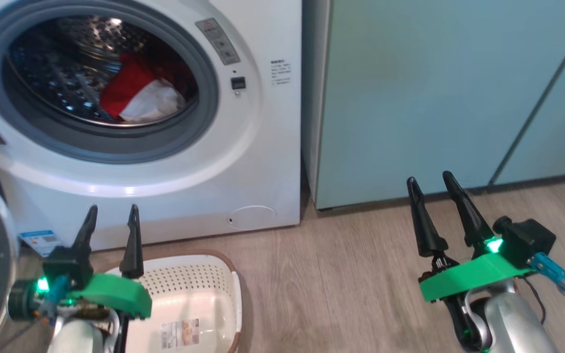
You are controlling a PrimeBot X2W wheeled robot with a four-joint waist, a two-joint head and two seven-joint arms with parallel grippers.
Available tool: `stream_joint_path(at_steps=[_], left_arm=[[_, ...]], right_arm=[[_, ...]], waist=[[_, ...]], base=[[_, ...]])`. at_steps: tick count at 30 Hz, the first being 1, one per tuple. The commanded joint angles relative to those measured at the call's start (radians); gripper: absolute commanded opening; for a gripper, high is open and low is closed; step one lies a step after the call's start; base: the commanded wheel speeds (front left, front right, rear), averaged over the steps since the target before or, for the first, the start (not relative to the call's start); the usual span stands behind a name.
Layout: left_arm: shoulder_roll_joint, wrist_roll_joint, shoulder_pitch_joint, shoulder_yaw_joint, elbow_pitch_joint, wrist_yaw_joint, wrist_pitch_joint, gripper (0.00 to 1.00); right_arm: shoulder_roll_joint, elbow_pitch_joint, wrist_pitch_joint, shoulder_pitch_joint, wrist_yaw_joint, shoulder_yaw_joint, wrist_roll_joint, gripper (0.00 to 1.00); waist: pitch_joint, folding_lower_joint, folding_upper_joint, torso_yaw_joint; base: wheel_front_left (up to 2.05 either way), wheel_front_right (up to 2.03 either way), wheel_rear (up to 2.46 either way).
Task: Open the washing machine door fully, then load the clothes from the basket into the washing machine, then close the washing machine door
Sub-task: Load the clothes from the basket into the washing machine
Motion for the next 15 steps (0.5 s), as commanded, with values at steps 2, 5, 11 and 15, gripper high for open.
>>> stream_joint_path(at_steps=[2, 5, 11, 15], left_arm=[[-0.004, -0.005, -0.008, 0.033, -0.057, 0.016, -0.005, 1.00], [-0.012, -0.008, 0.014, 0.031, -0.068, 0.026, -0.005, 1.00], [-0.023, -0.012, 0.072, 0.010, -0.095, 0.047, -0.005, 1.00], [-0.025, -0.021, 0.103, -0.012, -0.094, 0.063, -0.005, 1.00]], right_arm=[[-0.002, -0.036, -0.006, -0.004, 0.000, 0.016, -0.002, 1.00], [-0.002, -0.039, -0.006, 0.006, 0.000, 0.010, 0.001, 1.00], [-0.002, -0.042, -0.006, 0.026, 0.000, 0.002, 0.008, 1.00], [-0.002, -0.041, -0.006, 0.030, 0.000, 0.000, 0.013, 1.00]], waist=[[-0.021, 0.0002, -0.0001, 0.018], [-0.029, 0.0002, -0.0001, 0.028], [-0.039, 0.0002, -0.0001, 0.041], [-0.044, 0.0002, -0.0001, 0.046]], base=[[0.00, 0.00, 0.00], [0.00, 0.00, 0.00], [0.00, 0.00, 0.00], [0.00, 0.00, 0.00]])
